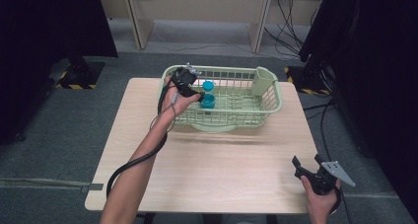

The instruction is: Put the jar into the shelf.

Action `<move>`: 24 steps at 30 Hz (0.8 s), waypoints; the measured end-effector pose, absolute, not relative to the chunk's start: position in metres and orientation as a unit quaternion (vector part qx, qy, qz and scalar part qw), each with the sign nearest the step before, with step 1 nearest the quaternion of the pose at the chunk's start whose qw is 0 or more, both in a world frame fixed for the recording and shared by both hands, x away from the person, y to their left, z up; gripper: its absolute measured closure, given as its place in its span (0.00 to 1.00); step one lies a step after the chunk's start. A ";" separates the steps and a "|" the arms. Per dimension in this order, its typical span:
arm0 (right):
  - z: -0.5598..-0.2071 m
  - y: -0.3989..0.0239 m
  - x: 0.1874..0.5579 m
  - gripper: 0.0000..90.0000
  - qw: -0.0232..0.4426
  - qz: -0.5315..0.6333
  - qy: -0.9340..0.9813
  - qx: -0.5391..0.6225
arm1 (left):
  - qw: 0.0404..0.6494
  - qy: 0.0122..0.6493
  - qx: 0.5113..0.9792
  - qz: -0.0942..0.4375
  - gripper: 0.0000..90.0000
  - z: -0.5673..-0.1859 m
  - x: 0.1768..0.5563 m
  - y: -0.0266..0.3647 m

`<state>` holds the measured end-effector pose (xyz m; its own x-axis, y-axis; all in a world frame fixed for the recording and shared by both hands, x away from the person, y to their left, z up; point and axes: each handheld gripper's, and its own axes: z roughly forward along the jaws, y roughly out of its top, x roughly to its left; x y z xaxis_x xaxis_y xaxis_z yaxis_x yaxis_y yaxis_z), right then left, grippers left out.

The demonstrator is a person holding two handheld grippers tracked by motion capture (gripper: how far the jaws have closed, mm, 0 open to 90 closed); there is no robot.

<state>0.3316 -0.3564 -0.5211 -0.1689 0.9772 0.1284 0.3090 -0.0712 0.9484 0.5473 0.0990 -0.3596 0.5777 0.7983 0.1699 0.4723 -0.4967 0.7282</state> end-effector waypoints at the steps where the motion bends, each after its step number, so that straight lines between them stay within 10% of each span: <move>1: -0.521 -0.356 0.332 0.09 0.343 0.487 0.589 0.546 | 0.325 0.384 0.827 0.252 0.21 -0.360 0.546 0.100; 24: -0.521 -0.356 0.332 0.09 0.345 0.485 0.591 0.545 | 0.344 0.382 0.816 0.265 0.20 -0.366 0.517 0.127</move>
